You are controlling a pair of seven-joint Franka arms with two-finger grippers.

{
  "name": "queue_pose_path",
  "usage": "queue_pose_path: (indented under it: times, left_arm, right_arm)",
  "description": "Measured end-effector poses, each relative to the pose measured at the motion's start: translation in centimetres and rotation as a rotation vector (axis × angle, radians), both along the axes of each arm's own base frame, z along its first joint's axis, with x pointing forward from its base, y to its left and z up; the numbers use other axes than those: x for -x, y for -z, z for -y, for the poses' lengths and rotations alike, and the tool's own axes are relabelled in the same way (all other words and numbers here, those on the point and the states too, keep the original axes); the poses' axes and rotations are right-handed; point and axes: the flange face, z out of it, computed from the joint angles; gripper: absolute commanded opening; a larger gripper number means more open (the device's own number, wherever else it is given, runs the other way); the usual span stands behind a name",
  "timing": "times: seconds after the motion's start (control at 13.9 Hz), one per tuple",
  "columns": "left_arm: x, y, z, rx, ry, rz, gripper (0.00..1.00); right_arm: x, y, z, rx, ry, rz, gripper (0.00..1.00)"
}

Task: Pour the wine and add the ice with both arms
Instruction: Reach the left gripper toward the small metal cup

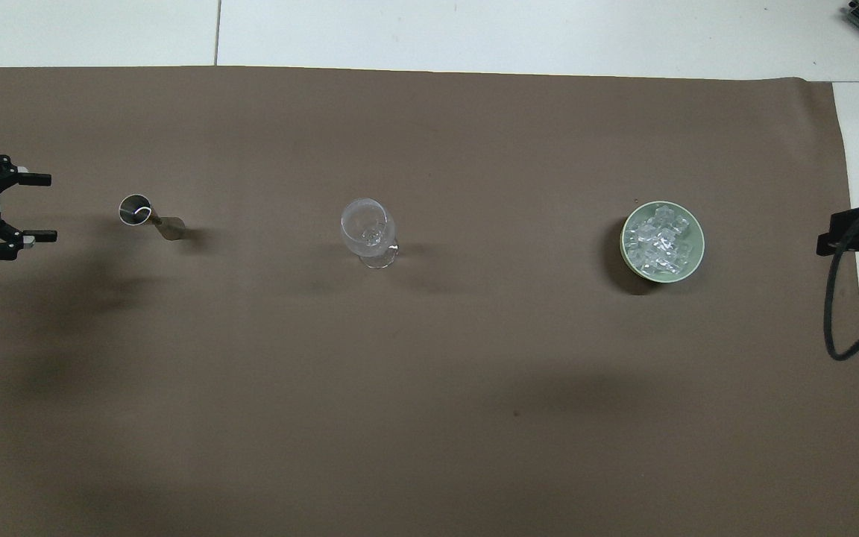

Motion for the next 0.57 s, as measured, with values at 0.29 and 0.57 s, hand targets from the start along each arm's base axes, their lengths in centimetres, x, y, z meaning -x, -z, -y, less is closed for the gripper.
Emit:
queue_pose_path:
  times: [0.29, 0.57]
  left_arm:
    - [0.3, 5.4, -0.4, 0.15, 0.038, 0.056, 1.0]
    - [0.4, 8.8, 1.1, 0.287, 0.053, 0.04, 1.0]
  right_arm:
    - [0.0, 0.0, 0.0, 0.0, 0.0, 0.0, 1.0]
    - [0.0, 0.0, 0.0, 0.0, 0.0, 0.0, 1.0]
